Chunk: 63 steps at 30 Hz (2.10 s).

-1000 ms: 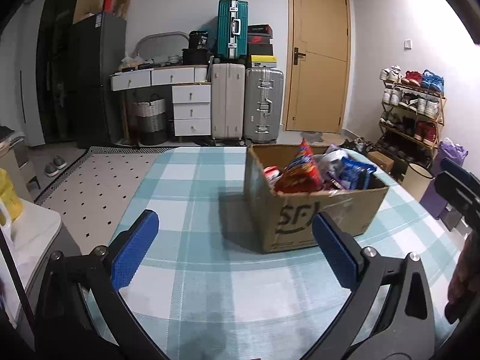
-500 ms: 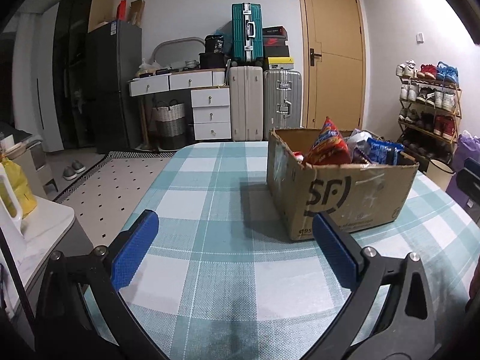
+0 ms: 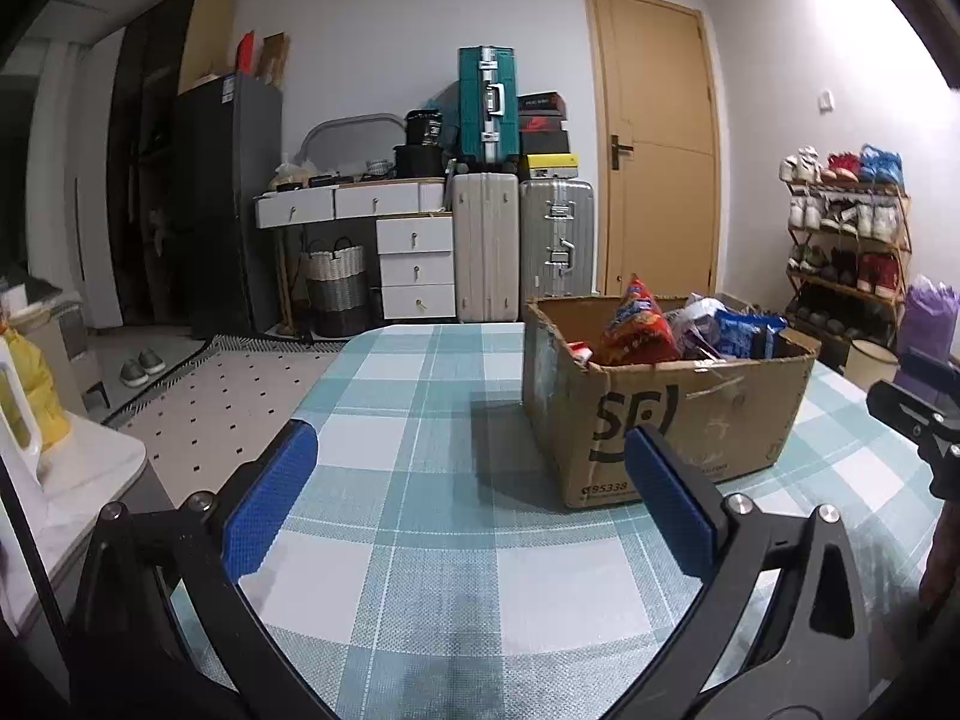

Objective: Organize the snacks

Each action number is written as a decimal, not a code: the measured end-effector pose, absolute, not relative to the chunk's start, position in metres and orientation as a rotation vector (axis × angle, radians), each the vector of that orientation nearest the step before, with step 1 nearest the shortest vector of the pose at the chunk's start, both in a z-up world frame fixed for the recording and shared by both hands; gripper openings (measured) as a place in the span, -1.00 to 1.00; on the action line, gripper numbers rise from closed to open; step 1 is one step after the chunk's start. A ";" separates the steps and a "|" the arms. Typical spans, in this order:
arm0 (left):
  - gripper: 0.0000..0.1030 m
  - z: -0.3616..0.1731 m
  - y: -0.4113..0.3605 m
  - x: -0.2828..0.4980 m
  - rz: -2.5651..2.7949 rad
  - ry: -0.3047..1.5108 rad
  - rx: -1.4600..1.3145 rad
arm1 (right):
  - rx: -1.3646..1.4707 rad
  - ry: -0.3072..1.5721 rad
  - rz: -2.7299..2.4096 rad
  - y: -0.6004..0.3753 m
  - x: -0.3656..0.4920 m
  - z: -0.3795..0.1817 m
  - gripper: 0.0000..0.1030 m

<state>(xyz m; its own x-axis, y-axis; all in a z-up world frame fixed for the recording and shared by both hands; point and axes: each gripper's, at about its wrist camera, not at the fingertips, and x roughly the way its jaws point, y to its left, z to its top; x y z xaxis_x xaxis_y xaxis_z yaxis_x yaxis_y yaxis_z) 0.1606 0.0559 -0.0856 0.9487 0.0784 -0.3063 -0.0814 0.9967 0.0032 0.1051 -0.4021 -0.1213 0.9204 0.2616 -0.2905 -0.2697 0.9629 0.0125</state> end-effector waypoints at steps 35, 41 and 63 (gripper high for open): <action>0.98 -0.084 0.056 0.157 0.082 0.305 -0.012 | -0.030 0.295 0.264 -0.403 0.105 -0.122 0.99; 0.98 -0.084 0.056 0.157 0.082 0.305 -0.012 | -0.031 0.295 0.264 -0.403 0.105 -0.122 0.99; 0.98 -0.084 0.056 0.157 0.082 0.304 -0.013 | -0.030 0.295 0.264 -0.403 0.105 -0.122 0.99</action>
<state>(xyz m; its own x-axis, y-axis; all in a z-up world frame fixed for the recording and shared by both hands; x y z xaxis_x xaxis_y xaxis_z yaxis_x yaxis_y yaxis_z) 0.1568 0.0563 -0.0842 0.9509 0.0783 -0.2994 -0.0821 0.9966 -0.0001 0.1046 -0.4027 -0.1222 0.9226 0.2529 -0.2912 -0.2618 0.9651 0.0088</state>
